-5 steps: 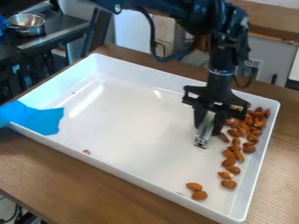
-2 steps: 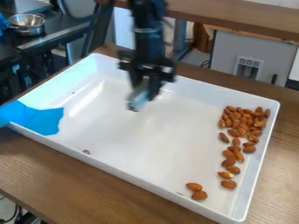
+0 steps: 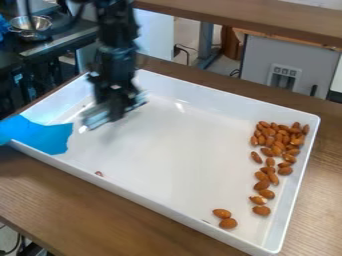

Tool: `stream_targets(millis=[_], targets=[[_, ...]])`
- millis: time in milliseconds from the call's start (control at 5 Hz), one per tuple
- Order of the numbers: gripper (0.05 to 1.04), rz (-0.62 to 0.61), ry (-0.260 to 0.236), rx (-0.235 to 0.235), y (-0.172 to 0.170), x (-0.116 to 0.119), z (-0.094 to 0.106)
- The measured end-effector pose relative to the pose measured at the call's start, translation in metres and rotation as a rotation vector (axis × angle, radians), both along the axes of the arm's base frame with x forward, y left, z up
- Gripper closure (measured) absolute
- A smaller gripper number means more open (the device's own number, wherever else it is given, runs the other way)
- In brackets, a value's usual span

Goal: Sweep into pile

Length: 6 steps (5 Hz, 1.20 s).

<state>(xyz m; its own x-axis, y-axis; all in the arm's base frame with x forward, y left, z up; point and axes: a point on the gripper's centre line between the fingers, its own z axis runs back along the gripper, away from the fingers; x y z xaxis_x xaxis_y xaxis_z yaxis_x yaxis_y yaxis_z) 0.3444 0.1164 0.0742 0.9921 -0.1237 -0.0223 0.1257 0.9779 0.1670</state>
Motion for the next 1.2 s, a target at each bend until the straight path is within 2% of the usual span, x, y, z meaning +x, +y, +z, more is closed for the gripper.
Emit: stream_targets(millis=[200,400,800,1000,1200], targets=[[0.703,-0.08,0.047,0.032,0.01,-0.021,-0.019],[0.703,-0.147,0.05,0.041,-0.009,-0.044,-0.021],[0.703,-0.141,0.05,0.012,-0.051,-0.053,-0.025],[0.703,-0.099,0.031,-0.019,-0.073,-0.051,-0.026],[0.703,-0.035,-0.019,-0.068,-0.102,-0.044,-0.028]])
